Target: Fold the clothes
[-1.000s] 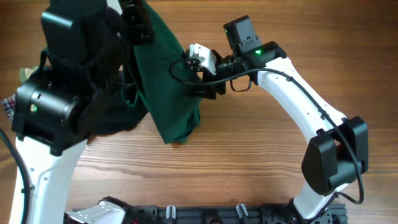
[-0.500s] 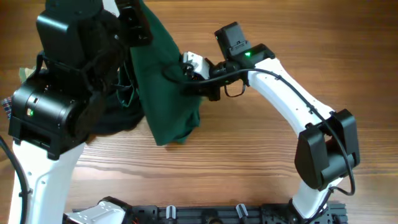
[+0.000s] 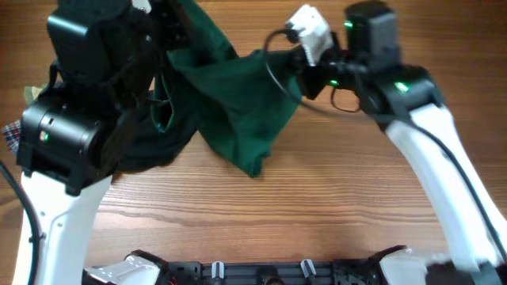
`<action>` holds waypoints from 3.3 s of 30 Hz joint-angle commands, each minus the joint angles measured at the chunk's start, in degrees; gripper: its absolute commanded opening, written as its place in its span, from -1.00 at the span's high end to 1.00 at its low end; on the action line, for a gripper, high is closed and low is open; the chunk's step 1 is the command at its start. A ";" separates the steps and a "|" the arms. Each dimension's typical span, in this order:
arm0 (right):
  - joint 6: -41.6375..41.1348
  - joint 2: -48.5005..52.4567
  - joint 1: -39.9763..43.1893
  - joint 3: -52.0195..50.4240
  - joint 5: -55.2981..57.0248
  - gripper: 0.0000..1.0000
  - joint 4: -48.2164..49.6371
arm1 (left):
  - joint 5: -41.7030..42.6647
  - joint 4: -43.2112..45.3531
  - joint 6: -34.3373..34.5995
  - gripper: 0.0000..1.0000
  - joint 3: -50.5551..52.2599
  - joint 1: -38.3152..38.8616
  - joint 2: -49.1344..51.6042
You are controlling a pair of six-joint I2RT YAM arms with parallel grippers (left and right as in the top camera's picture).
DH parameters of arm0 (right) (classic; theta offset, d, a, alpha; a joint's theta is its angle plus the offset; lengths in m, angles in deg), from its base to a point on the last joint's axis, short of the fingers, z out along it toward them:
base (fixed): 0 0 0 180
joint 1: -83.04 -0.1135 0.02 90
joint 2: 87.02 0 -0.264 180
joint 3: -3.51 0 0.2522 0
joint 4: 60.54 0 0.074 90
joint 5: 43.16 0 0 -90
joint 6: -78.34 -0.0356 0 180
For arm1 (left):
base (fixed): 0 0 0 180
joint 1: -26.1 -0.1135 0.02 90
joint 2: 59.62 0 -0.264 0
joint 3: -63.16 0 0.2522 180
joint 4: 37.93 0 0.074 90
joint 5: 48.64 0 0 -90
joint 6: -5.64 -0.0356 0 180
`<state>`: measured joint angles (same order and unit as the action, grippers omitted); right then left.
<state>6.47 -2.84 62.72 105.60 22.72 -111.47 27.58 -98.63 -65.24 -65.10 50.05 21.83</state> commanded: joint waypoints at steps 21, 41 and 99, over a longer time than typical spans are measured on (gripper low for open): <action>17.64 -5.49 9.73 6.49 21.73 0.91 13.07 | -5.79 11.52 -1.01 0.92 -1.03 0.66 9.66; 13.57 -3.28 18.64 9.07 6.01 0.91 -5.60 | -6.62 -1.79 -2.16 0.92 -1.03 2.10 15.41; -6.12 23.28 18.91 8.28 0.11 -0.20 -20.46 | 18.12 -20.63 -1.95 0.01 -1.01 -16.46 43.43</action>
<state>-1.27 18.86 81.37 113.78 22.68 -132.06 41.79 -120.13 -67.15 -65.62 35.54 62.83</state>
